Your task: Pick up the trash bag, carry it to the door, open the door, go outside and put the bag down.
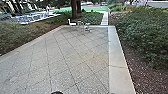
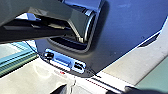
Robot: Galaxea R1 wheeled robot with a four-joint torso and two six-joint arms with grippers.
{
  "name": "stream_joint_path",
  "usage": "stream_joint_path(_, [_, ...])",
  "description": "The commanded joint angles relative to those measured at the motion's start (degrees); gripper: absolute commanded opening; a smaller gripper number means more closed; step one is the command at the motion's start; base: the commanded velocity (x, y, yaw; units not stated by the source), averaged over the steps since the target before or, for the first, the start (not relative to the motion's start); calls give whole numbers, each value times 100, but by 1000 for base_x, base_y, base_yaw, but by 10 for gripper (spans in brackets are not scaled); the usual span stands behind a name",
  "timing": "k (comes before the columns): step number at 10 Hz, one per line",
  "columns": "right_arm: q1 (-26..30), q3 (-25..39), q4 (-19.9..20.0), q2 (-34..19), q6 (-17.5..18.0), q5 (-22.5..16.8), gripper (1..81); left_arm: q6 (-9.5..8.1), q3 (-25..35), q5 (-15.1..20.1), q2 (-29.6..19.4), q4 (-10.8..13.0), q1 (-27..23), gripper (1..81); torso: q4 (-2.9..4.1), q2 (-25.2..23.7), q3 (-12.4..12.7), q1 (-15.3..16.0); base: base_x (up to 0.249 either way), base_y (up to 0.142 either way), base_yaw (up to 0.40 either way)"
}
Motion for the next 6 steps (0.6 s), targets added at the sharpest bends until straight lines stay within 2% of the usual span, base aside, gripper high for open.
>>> stream_joint_path(1, [64, 123, -17, 159, -18, -369, 811, -52, -620, 1138, -362, -94, -1116, 10, 0, 0, 0, 0, 0, 0, 0])
stream_joint_path(4, [64, 123, -17, 168, -18, -369, 811, -52, -620, 1253, -389, -165, -1160, 10, 0, 0, 0, 2, 0, 0, 0])
stream_joint_path(5, [64, 123, -9, 159, -18, -369, 811, -52, -620, 1253, -380, -156, -1152, 811, 0, 0, 0, 2, 0, 0, 0])
stream_joint_path(6, [64, 123, -9, 159, -9, -360, 811, -52, -611, 1253, -371, -156, -1126, 811, 0, 2, 0, 2, 0, 0, 0])
